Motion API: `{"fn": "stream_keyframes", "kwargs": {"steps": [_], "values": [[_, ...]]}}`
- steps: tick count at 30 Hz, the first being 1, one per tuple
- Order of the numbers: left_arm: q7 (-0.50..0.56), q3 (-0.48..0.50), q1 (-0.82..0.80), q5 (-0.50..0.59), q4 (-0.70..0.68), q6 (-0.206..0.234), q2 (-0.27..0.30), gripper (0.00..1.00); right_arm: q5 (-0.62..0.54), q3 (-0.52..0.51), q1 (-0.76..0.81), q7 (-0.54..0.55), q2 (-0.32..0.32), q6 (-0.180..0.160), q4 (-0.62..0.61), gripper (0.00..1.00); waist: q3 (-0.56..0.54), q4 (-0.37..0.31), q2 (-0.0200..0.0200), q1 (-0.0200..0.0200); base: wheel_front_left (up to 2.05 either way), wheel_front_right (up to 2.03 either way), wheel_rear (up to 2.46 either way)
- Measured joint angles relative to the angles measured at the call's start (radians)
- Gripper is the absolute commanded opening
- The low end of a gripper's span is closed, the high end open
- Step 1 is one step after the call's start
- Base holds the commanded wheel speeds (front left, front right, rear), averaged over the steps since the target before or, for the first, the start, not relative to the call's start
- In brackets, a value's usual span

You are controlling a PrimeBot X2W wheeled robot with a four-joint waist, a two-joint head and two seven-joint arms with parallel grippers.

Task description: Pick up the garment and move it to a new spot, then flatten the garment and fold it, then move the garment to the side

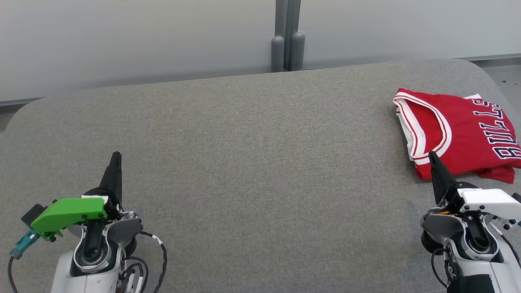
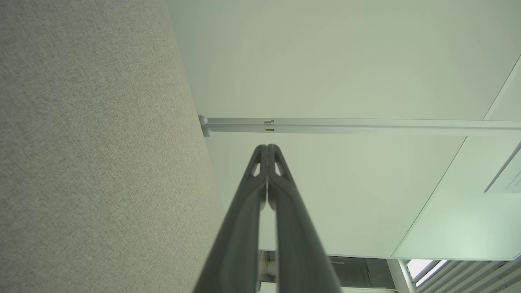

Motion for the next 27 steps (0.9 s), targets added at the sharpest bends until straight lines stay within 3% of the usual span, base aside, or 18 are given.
{"fn": "stream_keyframes", "kwargs": {"steps": [27], "values": [[0.0, 0.0, 0.0, 0.0, 0.0, 0.0, 0.0, 0.0, 0.0, 0.0, 0.0, 0.0, 0.0, 0.0, 0.0, 0.0, 0.0, 0.0, 0.0, 0.0, 0.0, 0.0, 0.0]]}}
